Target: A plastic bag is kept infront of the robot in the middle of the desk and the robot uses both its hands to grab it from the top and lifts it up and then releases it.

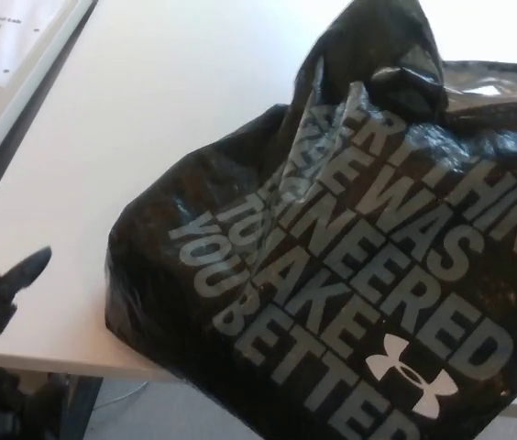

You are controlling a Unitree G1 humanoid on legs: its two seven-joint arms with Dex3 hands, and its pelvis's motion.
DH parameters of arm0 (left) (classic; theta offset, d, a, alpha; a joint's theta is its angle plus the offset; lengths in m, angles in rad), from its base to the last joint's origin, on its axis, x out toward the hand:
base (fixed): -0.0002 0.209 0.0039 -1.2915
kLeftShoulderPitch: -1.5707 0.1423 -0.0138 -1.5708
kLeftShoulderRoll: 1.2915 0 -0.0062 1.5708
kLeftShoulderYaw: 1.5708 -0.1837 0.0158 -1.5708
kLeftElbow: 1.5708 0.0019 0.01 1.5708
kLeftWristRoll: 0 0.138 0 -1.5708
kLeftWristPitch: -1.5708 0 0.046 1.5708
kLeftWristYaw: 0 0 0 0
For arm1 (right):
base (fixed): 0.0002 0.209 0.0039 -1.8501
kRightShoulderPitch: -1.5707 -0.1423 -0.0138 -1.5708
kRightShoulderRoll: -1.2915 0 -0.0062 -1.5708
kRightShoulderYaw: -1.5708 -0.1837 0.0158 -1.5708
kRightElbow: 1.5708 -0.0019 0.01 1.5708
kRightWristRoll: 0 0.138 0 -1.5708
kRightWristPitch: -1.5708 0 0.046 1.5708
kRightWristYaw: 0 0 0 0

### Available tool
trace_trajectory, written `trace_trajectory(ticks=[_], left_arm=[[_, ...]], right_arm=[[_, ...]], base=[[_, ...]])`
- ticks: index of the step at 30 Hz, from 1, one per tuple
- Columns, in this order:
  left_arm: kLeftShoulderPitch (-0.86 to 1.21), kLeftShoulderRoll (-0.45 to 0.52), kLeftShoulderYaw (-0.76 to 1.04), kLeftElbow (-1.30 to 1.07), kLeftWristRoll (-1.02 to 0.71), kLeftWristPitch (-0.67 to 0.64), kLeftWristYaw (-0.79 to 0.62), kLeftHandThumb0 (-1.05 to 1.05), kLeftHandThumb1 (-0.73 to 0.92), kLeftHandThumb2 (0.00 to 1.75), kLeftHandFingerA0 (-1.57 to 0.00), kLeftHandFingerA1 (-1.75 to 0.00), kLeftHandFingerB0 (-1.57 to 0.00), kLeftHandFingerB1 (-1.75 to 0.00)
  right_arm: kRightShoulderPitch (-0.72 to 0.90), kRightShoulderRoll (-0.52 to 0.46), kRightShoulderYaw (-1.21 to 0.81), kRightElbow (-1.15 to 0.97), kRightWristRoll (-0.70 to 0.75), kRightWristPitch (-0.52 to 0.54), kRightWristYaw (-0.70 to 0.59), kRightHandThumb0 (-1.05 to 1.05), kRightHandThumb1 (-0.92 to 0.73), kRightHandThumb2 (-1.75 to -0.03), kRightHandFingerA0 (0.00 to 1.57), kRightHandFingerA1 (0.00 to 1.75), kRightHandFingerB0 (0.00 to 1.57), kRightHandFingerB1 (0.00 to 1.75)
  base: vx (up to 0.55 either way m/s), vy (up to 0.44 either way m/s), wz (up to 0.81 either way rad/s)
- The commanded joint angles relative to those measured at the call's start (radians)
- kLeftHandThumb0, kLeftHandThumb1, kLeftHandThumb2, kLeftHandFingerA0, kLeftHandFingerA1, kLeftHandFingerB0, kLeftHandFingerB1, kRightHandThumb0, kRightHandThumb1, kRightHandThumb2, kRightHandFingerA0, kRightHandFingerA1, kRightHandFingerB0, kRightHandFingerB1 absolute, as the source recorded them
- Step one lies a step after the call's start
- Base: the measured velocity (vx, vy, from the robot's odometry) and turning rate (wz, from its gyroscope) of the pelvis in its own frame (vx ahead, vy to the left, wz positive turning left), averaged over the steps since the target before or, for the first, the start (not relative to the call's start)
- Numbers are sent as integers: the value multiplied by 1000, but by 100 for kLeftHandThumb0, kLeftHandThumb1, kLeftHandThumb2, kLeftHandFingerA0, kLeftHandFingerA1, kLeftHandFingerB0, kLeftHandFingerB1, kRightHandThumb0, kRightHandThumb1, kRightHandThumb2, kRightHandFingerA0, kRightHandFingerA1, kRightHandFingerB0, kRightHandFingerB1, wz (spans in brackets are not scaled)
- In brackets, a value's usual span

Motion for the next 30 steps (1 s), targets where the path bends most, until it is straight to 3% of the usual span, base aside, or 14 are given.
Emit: trace_trajectory(ticks=[1, 5, 6, 7, 8, 9, 10, 11, 13, 14, 15, 28, 29, 30], left_arm=[[163, -29, 66, -70, -190, -169, -70, -83, 66, 103, -6, -43, -2, -37], [182, -41, 66, -72, -189, -187, -82, -82, 65, 102, -13, -47, -2, -39], [183, -45, 67, -71, -188, -194, -83, -38, 46, 106, 0, -49, 0, -48], [183, -48, 70, -69, -185, -199, -84, -38, 46, 106, 0, -49, 0, -48], [182, -57, 71, -67, -186, -203, -85, -79, 83, 65, -15, -30, -13, -27], [184, -65, 69, -67, -180, -211, -84, -37, 46, 105, 0, -49, 0, -48], [188, -70, 66, -70, -180, -217, -88, -80, 80, 65, -15, -31, -13, -26], [192, -73, 65, -74, -183, -221, -93, -80, 80, 65, -15, -31, -13, -26], [210, -78, 67, -73, -169, -244, -99, -88, 70, 105, -3, -42, -3, -34], [216, -82, 68, -71, -168, -251, -103, -81, 67, 105, -4, -44, -1, -37], [220, -86, 69, -68, -168, -259, -105, -83, 67, 105, -10, -46, 0, -37], [269, -122, 82, -44, -201, -340, -133, -75, 64, 104, 0, -38, -5, -32], [278, -127, 88, -47, -196, -347, -133, -81, 67, 103, -3, -35, -11, -29], [286, -128, 86, -48, -206, -348, -138, -81, 66, 103, -2, -35, -11, -30]], right_arm=[[222, -65, -139, -243, 199, 76, 181, -105, -65, -111, 1, 27, 0, 0], [266, -62, -173, -233, 221, 41, 205, -104, -66, -112, 0, 20, 0, 2], [273, -61, -182, -238, 227, 43, 205, -105, -68, -114, 0, 22, 0, 2], [278, -61, -189, -246, 235, 49, 206, -105, -68, -114, 0, 22, 0, 2], [280, -56, -198, -226, 236, -8, 222, -105, -73, -115, 0, 16, 0, 5], [286, -39, -211, -224, 251, -15, 219, -105, -70, -113, 0, 18, 0, 3], [298, -18, -224, -232, 260, -13, 204, -105, -67, -113, 2, 38, 0, 0], [310, 0, -234, -242, 263, -9, 187, -105, -67, -113, 2, 38, 0, 0], [355, 22, -267, -260, 278, -13, 193, -96, -62, -113, 4, 48, 0, 7], [382, 26, -289, -287, 282, 0, 191, -104, -86, -66, 15, 41, 0, 9], [401, 27, -311, -297, 295, -3, 202, -99, -66, -114, 0, 45, 5, 7], [593, 71, -561, -181, 507, -134, 432, -90, -64, -109, 19, 52, 0, 11], [608, 87, -575, -180, 486, -165, 426, -96, -84, -65, 20, 35, 0, 20], [624, 109, -592, -176, 492, -191, 430, -95, -64, -105, 15, 47, 5, 14]], base=[[0, 0, 0], [0, 0, 0], [0, 0, 0], [0, 0, 0], [0, 0, 0], [0, 0, 0], [0, 0, 0], [0, 0, 0], [0, 0, 0], [0, 0, 0], [0, 0, 0], [0, 0, 0], [0, 0, 0], [0, 0, 0]])
